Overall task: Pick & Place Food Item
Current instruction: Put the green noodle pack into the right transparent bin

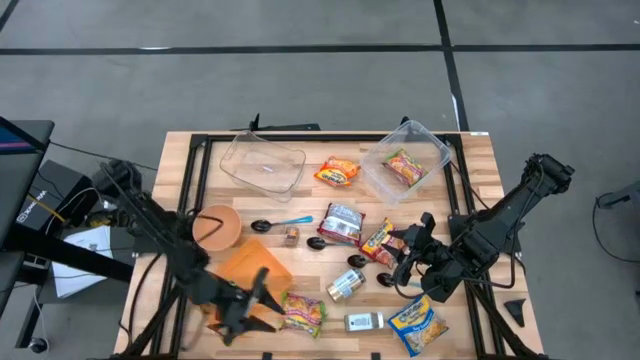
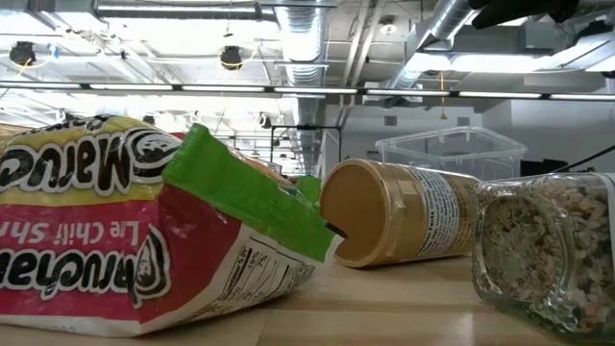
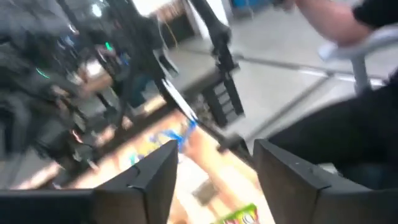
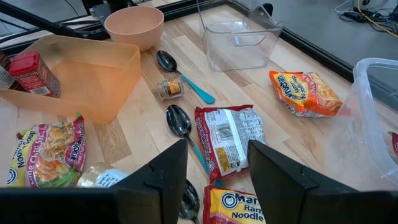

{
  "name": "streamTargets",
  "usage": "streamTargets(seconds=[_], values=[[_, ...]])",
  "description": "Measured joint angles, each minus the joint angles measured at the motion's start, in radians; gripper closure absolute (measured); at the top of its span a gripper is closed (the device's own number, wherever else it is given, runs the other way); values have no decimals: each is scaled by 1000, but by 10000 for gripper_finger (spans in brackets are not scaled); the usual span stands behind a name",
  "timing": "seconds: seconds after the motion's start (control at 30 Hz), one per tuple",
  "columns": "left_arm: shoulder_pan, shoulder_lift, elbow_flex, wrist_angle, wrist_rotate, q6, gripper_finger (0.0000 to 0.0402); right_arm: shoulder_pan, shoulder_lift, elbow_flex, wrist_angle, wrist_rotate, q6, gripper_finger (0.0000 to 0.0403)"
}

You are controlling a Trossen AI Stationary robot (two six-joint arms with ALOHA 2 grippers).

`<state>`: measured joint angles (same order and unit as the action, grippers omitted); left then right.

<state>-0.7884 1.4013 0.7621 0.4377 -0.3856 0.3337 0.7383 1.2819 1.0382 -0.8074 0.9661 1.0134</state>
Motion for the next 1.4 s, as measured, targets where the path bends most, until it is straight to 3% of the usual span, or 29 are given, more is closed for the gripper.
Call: streamTargets(seconds=[0.17, 0.27, 0.37, 0.63, 1.23, 1.4], values=[[96, 155, 97, -136, 15, -99, 148, 0, 0, 0, 0, 0, 0, 239], [153, 231, 127, -177, 140, -152, 140, 0, 0, 0, 0, 0, 0, 239], [185, 284, 143, -183, 252, -189, 144, 0, 0, 0, 0, -6, 0, 239], [209, 330, 169, -245, 351, -291, 174, 0, 0, 0, 1, -25, 0, 239], [252, 418, 169, -278, 402, -314, 197, 0, 0, 0, 9, -25, 0, 239], [266, 405, 168, -287, 413, -310, 255, 0, 0, 0, 8, -25, 0, 239]])
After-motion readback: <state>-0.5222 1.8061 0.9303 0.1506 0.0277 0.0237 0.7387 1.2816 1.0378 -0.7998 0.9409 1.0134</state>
